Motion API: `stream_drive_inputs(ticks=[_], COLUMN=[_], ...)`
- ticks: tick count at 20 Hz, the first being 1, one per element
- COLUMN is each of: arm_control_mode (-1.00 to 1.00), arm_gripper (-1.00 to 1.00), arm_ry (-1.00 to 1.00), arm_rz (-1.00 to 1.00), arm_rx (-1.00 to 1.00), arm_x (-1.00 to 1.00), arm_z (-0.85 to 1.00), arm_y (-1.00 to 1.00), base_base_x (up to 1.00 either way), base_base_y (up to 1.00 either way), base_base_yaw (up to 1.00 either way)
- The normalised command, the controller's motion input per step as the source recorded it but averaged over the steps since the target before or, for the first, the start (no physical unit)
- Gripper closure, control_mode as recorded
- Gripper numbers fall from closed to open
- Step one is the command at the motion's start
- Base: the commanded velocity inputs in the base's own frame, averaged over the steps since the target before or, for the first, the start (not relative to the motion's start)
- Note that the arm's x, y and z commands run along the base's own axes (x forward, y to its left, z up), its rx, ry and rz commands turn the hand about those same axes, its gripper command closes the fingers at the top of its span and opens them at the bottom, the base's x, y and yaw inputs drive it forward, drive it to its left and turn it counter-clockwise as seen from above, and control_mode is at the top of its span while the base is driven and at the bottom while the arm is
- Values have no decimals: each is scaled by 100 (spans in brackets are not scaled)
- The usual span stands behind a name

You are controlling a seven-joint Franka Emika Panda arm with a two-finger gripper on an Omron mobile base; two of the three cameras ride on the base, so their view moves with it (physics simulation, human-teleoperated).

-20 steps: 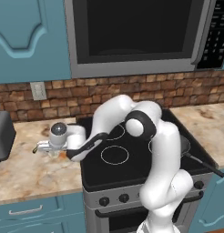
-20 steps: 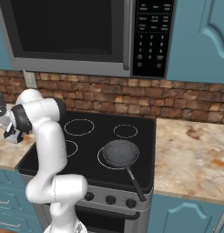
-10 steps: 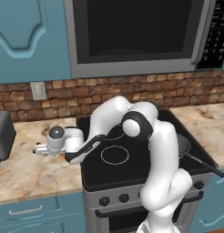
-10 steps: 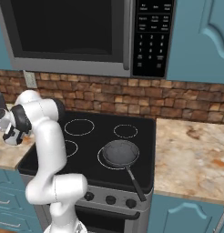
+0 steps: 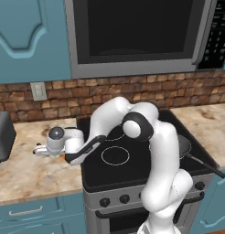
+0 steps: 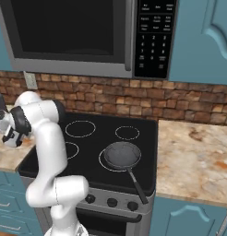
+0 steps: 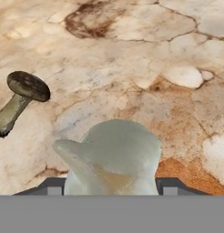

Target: Put the garlic and mushroom in the pan. Then turn on the front right burner and set the heat to medium.

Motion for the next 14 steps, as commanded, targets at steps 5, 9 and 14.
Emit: stream_drive_inputs(ticks=[5,9,14], arm_control_mode=[-100,-100,-100], arm_gripper=[100,100,100], arm_ry=[-12,-16,-3], arm_rz=[0,0,0], arm_rx=[2,5,1], arm_x=[-79,-95,-31], arm_z=[15,52,96], arm_y=[-10,-15,-5], base_base_x=[0,0,0], base_base_y=[0,0,0], base_base_yaw=[0,0,0])
